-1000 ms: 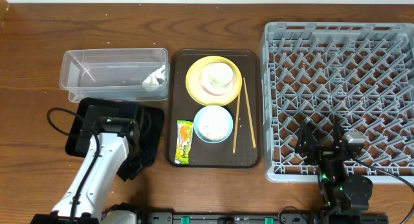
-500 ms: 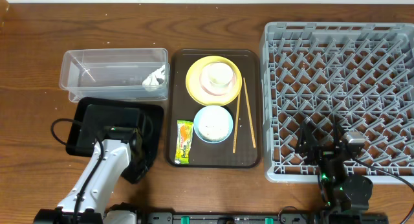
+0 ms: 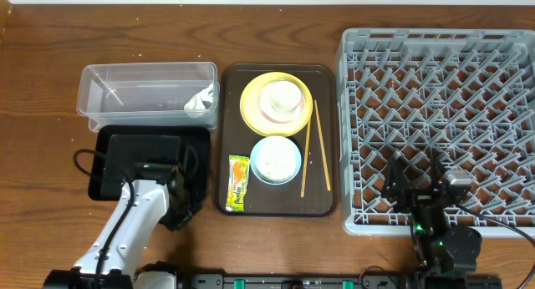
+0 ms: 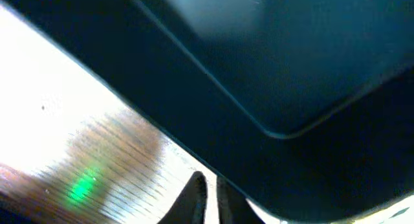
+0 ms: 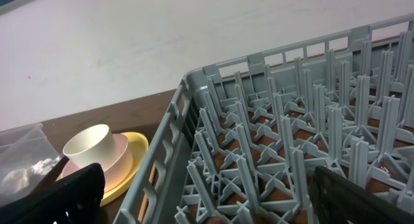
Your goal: Sort waste into correct bins and load items into the dishwasher rack
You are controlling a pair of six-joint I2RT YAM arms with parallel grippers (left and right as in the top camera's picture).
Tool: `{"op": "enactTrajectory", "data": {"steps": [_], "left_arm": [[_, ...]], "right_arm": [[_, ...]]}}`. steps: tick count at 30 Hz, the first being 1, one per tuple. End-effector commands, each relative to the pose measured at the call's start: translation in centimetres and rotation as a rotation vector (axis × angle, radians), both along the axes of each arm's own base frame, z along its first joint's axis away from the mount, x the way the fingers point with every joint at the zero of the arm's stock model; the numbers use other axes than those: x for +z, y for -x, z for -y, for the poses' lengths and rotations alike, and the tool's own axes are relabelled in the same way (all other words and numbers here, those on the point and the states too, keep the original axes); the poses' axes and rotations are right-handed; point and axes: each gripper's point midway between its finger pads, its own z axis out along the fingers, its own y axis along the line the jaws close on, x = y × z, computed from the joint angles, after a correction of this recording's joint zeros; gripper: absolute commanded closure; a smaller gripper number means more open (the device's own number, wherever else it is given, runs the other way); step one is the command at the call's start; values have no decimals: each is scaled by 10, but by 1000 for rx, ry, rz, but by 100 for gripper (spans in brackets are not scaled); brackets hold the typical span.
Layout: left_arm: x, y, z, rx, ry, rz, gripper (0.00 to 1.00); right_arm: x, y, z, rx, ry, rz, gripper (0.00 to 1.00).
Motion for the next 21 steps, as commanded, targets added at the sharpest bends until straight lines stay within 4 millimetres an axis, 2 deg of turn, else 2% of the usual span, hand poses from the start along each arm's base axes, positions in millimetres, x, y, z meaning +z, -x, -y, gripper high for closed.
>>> {"op": "enactTrajectory", "data": {"steps": [1,2,3,6,12,17,21], "left_arm": [[18,-21,0,-107,-2,86,84],[22,-24,0,-110,-3,102,83],[26,-28,-1,-110,-8,121,78],[38,-32,-1,-127,-9,162,76],[61,-20,0,-248,-8,173,76],[75,-13,18,-420,64,226,66],[77,-13,29,-515,65,245,58]], "right_arm": [[-1,0,-1,4,-10,-1,1],[-1,0,-1,4,-10,-1,1],[-1,0,-1,4,-10,-1,1],[-1,0,-1,4,-10,-1,1],[-1,0,-1,4,-10,-1,1],[-1,0,-1,4,-10,-1,1],[-1,0,-1,4,-10,-1,1]]}}
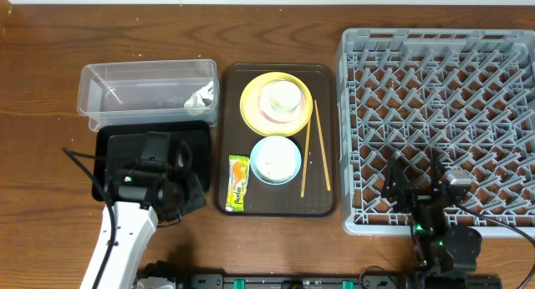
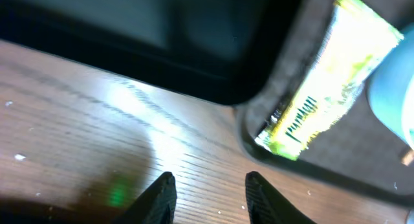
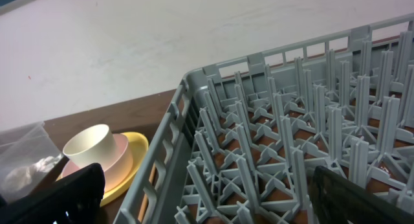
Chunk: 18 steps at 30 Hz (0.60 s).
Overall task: Sort waste into correct bins and load items into the dishwasher rack
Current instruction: 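Grasp the yellow Pandan snack wrapper with the left gripper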
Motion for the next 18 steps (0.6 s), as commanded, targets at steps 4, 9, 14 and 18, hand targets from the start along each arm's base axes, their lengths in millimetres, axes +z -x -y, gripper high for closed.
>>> {"op": "enactTrajectory", "data": {"steps": [4,9,14,18], "left_arm": [[7,-6,30,-208,17,57,56],[4,-12,55,-314,24,93,55],[-9,-21,69,-370,4,100,55],[-23,-27,68,-375,-34,73,55]], "right_arm": [[-1,0,-1,4,-10,-1,1],[-1,0,-1,4,-10,-1,1],[-1,0,-1,4,-10,-1,1],[-1,0,-1,4,-10,-1,1]]}}
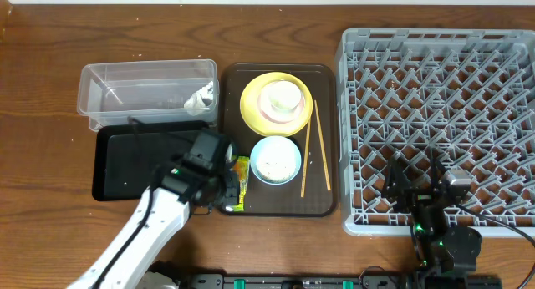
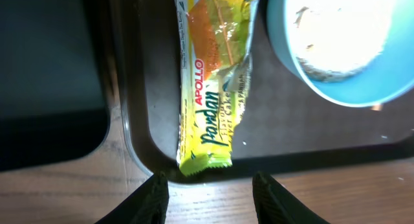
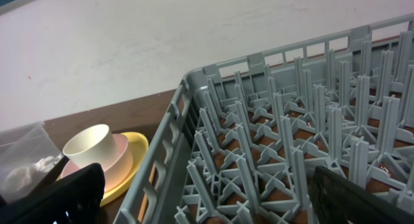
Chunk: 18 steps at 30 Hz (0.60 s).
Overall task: Sort waste into correct bins and load items into the dishwasher rack
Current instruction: 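Grasp the yellow Pandan snack wrapper with the left gripper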
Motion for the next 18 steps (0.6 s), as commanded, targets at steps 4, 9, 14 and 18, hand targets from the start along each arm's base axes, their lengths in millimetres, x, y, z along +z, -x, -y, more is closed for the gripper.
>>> {"op": "enactTrajectory", "data": {"steps": [4,9,14,18], "left_arm": [[-18,-15,1,-11,-47,-7,55],[-33,-23,4,-12,-55,-23,55],[-49,-27,2,-8,-90,-50,55],[-60,-28,2,-8,-102,-71,55]], "right_arm": [[-1,0,-1,4,-10,-1,1],[-1,0,-1,4,-10,-1,1],[-1,0,-1,4,-10,0,1],[-1,0,-1,4,-10,-1,1]]}}
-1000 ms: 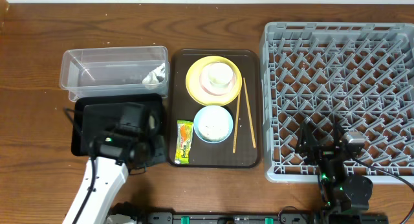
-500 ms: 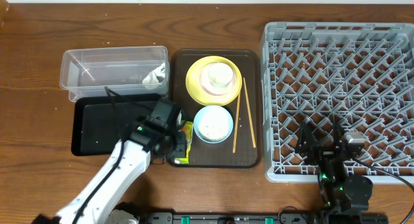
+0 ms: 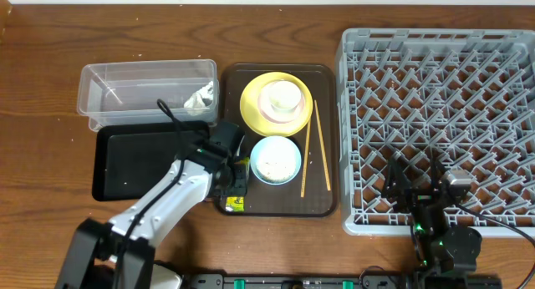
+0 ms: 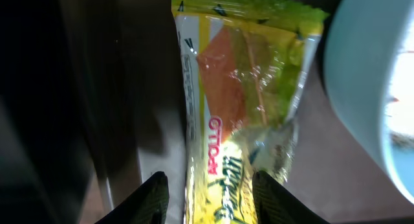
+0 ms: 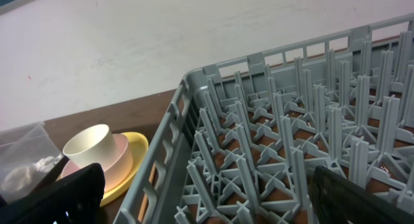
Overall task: Sort waste into correct bins and load items into the dishwasher rack
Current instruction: 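Grasp the yellow Pandan snack wrapper with the left gripper, then drop the wrapper into the clear plastic bin with left gripper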
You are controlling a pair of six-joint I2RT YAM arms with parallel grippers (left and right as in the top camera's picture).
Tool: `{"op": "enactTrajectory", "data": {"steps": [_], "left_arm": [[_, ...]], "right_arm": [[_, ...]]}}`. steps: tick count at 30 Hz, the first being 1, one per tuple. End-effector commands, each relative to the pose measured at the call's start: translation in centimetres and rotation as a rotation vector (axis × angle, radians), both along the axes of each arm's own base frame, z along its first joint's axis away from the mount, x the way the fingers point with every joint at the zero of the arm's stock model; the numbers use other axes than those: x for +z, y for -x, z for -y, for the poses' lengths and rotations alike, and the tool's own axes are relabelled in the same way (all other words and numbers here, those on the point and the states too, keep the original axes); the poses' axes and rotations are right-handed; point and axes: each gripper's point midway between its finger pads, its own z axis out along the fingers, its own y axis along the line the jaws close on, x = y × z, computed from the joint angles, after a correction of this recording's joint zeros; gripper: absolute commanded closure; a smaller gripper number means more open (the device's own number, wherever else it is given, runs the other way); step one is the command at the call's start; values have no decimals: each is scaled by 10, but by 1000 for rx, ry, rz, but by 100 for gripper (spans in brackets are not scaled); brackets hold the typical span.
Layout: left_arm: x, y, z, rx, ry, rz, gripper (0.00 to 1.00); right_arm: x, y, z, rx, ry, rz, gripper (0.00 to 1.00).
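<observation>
A yellow snack wrapper [image 4: 239, 120] lies at the front left of the brown tray [image 3: 322, 204], and only its lower end [image 3: 235, 203] shows from overhead. My left gripper [image 4: 213, 201] is open and low over it, one finger on each side of the wrapper. Beside it sits a blue bowl [image 3: 276, 159]. A yellow plate [image 3: 251, 114] carries a pink bowl and a white cup [image 5: 90, 143]. Chopsticks [image 3: 314, 147] lie along the tray's right side. My right gripper [image 5: 207, 201] rests open over the front of the grey dishwasher rack [image 3: 439, 114].
A clear bin [image 3: 149, 93] with a crumpled scrap stands at the back left. A black bin [image 3: 134, 159] lies in front of it, right against the tray's left edge. The left arm crosses the black bin's front right corner.
My left gripper has come down much closer onto the wrapper, which now fills its view. The fingers stay open on either side. The right arm has not moved.
My left gripper was low by the black bin's front right corner, fingers nearly together. Then it was open over the table beside the tray's corner. Then it stood above the wrapper, and now it straddles it closely. The right arm stayed still throughout.
</observation>
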Motion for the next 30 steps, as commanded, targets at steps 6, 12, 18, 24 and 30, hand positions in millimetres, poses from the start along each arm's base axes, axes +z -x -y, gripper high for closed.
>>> {"op": "enactTrajectory", "data": {"steps": [6,12,18,24,30], "left_arm": [[-11,-3,-2,-9,-33,-15,69],[-9,-4,-1,-8,-29,-7,91],[16,-17,4,-7,7,73,94],[66,-34,4,12,55,250,94],[118,-54,-26,110,26,453,94]], "right_arm": [[-1,0,-1,4,-10,-1,1],[-1,0,-1,4,-10,-1,1],[-1,0,-1,4,-10,-1,1],[-1,0,-1,4,-10,-1,1],[-1,0,-1,4,-10,-1,1]]}}
